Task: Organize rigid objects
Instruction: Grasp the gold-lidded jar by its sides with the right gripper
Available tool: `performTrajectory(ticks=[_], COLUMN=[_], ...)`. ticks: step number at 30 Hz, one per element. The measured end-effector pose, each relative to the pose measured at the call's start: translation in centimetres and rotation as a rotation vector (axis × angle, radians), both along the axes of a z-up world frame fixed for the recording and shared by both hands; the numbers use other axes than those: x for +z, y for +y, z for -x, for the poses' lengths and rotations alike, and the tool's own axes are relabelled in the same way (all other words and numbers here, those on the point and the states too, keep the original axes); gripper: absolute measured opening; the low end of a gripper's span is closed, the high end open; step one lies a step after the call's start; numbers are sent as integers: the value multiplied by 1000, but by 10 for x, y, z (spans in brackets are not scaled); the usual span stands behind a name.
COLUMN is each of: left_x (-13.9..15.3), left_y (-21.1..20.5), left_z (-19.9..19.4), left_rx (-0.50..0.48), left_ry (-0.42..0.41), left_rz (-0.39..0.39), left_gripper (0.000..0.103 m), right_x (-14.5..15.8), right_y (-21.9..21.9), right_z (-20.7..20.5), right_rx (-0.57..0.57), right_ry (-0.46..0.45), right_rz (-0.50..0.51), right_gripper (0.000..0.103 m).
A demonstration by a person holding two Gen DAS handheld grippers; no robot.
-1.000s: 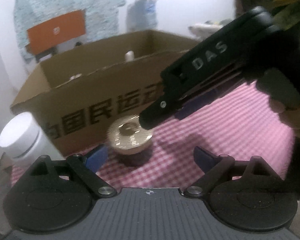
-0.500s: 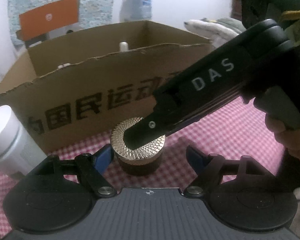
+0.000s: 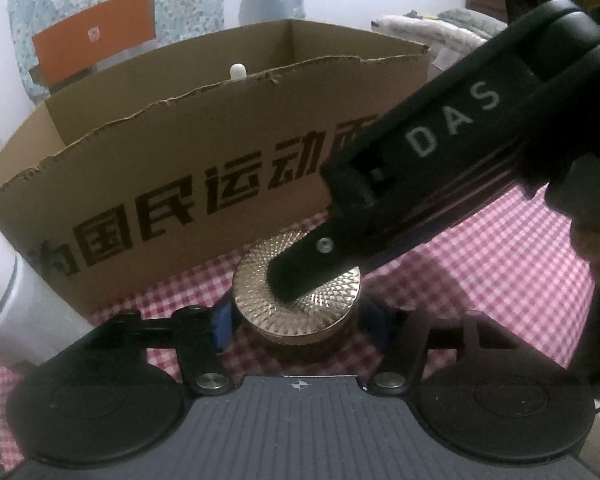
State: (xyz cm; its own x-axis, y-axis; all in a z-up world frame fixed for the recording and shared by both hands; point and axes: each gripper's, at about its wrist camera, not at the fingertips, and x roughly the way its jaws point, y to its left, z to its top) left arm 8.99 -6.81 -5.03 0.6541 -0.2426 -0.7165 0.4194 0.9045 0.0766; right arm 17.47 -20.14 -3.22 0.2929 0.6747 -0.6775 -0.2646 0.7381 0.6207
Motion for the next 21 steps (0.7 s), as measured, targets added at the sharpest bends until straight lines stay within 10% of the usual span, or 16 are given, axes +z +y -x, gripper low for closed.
performTrajectory(ticks=[21], left_x=[11], left_y=[-8], left_z=[-7], left_rx=[82], left_ry=[64], left_rz=[14], left_gripper=[56], right_x=[5], right_y=[17], right_z=[7], right_rx=[28], right_ry=[-40], right_rz=[43], right_gripper=[56])
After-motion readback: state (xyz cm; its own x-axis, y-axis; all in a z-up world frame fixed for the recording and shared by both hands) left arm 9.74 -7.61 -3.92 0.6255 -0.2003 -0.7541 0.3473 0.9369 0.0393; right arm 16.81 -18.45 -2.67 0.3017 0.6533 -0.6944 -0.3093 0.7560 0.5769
